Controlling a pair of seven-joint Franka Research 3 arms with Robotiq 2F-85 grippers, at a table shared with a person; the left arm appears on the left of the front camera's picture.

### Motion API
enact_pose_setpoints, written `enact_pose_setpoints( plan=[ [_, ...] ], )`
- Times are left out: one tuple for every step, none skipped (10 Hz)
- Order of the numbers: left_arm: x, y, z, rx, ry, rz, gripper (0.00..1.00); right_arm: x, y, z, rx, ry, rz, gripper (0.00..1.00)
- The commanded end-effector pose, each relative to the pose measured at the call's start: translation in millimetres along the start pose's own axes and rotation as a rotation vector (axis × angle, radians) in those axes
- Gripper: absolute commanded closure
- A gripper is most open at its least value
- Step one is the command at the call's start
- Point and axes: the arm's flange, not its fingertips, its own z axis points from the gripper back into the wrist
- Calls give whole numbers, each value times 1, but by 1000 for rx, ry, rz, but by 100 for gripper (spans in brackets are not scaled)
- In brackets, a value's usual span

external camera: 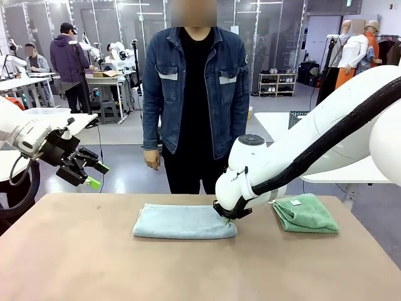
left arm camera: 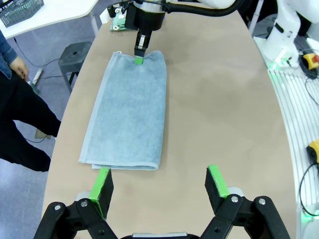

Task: Fold the towels and place them in the basket.
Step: When a person lays out a Towel with hook on the table, fold it in half twice.

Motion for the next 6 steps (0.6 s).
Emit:
enact_pose_setpoints(
  plan=[
    [2, 0, 2, 3, -1, -3, 6, -4, -28, 7, -27, -13, -38, 100],
    [2, 0, 2, 3, -1, -3, 6, -3, -39, 19, -20, -32, -49, 100],
    [2, 0, 2, 3, -1, -3, 6, -1, -46, 31, -19, -55, -52, 100],
    [2, 0, 2, 3, -1, -3, 6, 1, -47, 44, -21, -79, -49, 100],
    [2, 0, 2, 3, -1, -3, 6, 3, -39, 55, -24, -93, -40, 100],
    [2, 0, 2, 3, -1, -3, 6, 2, -26, 66, -33, -113, -22, 100]
  ],
)
